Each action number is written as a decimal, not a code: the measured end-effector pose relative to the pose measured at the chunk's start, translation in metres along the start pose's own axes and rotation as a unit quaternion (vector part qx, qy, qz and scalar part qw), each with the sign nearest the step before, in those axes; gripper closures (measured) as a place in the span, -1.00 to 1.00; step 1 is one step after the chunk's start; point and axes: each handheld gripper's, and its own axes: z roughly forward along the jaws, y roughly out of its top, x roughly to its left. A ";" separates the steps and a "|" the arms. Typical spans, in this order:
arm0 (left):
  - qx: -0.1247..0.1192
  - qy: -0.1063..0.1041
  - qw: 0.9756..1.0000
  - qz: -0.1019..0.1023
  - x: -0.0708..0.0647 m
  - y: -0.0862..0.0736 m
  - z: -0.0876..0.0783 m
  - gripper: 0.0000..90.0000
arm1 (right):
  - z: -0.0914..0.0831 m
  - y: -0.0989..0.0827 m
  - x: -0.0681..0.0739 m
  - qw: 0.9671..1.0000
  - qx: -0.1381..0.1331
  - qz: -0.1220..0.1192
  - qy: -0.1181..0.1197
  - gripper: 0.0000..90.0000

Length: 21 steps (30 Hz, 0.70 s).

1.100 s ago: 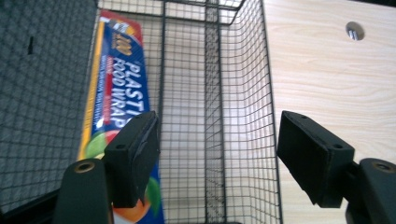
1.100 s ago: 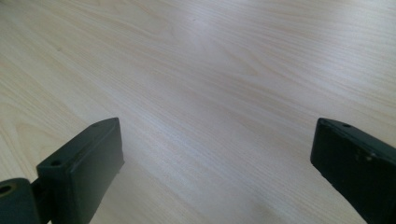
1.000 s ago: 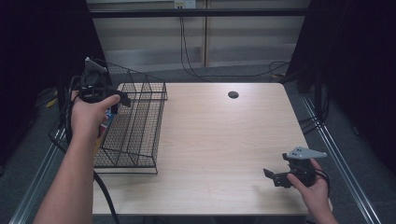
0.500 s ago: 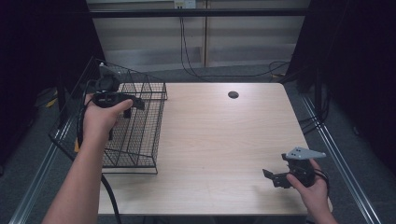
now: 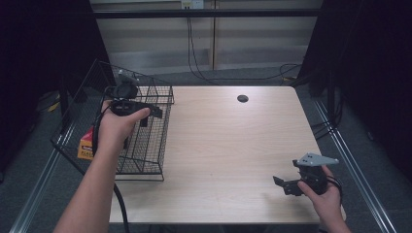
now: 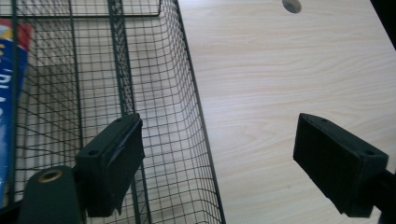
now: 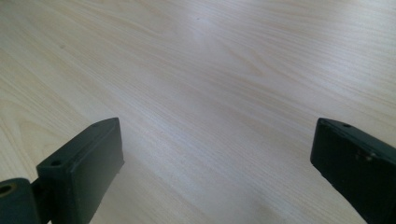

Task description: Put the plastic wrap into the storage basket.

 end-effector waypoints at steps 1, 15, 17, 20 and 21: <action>0.000 0.000 1.000 0.000 -0.001 -0.001 0.002 -0.65 | 0.000 0.000 0.000 1.000 0.001 0.001 0.000 -0.95; 0.005 -0.024 0.999 0.021 -0.015 -0.014 0.024 -0.68 | 0.001 0.000 0.001 1.000 0.002 0.000 0.000 -0.95; 0.006 -0.031 0.999 0.024 -0.018 -0.015 0.026 -0.68 | 0.001 0.000 0.001 1.000 0.001 -0.002 0.000 -0.95; 0.007 -0.034 0.999 0.029 -0.021 -0.017 0.031 -0.69 | 0.001 0.000 0.001 1.000 0.002 -0.006 0.001 -0.95; 0.011 -0.035 0.999 0.035 -0.021 -0.017 0.032 -0.69 | 0.001 0.000 0.002 1.000 0.003 -0.004 0.000 -0.95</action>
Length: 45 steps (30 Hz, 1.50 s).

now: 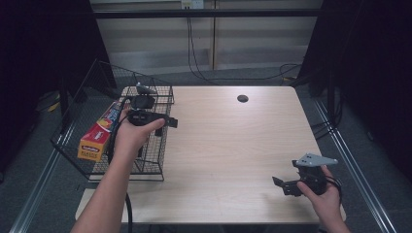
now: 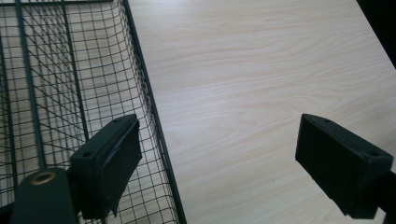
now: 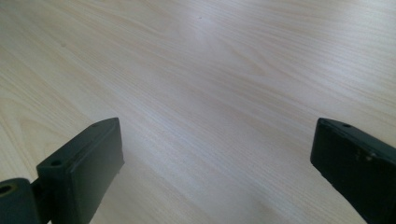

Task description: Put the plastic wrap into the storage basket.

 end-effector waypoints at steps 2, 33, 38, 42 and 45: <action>-0.007 -0.005 1.000 -0.006 -0.003 -0.001 0.004 -0.69 | 0.000 0.000 0.000 1.000 0.001 -0.001 0.003 -0.95; 0.006 -0.074 0.996 0.058 -0.044 -0.017 0.034 -0.72 | 0.002 0.000 0.001 1.000 0.001 -0.006 0.003 -0.95; 0.007 -0.089 0.993 0.071 -0.053 -0.023 0.044 -0.73 | 0.002 0.000 0.002 1.000 0.002 -0.006 0.004 -0.95; 0.008 -0.101 0.992 0.076 -0.059 -0.027 0.052 -0.74 | 0.002 0.000 0.002 1.000 0.004 -0.003 0.005 -0.95; 0.006 -0.109 0.991 0.082 -0.063 -0.031 0.058 -0.74 | 0.003 -0.001 0.002 1.000 0.005 -0.007 0.005 -0.95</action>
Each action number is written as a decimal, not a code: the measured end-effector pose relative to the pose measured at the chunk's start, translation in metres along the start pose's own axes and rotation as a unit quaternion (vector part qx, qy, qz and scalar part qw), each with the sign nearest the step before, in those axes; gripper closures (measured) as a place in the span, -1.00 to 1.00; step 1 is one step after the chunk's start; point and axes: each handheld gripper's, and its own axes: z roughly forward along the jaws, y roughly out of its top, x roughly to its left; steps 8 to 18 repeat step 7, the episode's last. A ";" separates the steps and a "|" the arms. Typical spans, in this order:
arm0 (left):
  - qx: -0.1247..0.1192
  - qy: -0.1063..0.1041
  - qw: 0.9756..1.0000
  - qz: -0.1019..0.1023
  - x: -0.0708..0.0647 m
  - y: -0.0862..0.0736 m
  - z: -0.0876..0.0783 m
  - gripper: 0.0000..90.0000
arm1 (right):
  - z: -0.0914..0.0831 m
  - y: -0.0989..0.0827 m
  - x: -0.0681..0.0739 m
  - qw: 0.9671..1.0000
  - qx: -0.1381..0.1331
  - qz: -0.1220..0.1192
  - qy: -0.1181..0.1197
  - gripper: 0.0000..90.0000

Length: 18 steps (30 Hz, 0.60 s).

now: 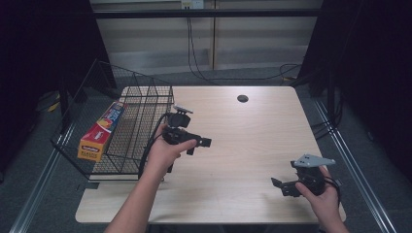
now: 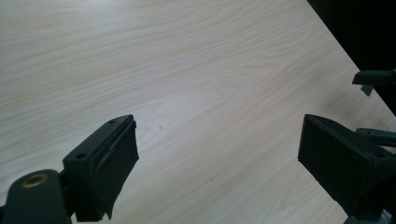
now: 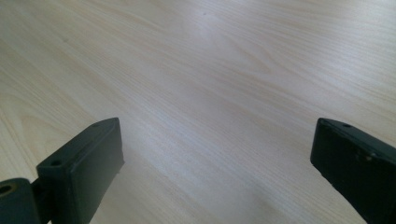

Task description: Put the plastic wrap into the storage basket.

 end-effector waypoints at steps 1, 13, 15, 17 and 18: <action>-0.003 -0.003 1.000 0.001 -0.001 -0.001 0.002 -0.74 | 0.000 0.000 0.000 1.000 0.001 -0.001 -0.001 -0.95; -0.004 -0.016 1.000 0.019 -0.009 -0.010 0.012 -0.76 | 0.003 -0.002 0.000 1.000 0.007 0.003 0.001 -0.95; -0.004 -0.016 1.000 0.019 -0.009 -0.010 0.012 -0.76 | 0.003 -0.002 0.000 1.000 0.007 0.003 0.001 -0.95; -0.004 -0.016 1.000 0.019 -0.009 -0.010 0.012 -0.76 | 0.003 -0.002 0.000 1.000 0.007 0.003 0.001 -0.95; -0.004 -0.016 1.000 0.019 -0.009 -0.010 0.012 -0.76 | 0.003 -0.002 0.000 1.000 0.007 0.003 0.001 -0.95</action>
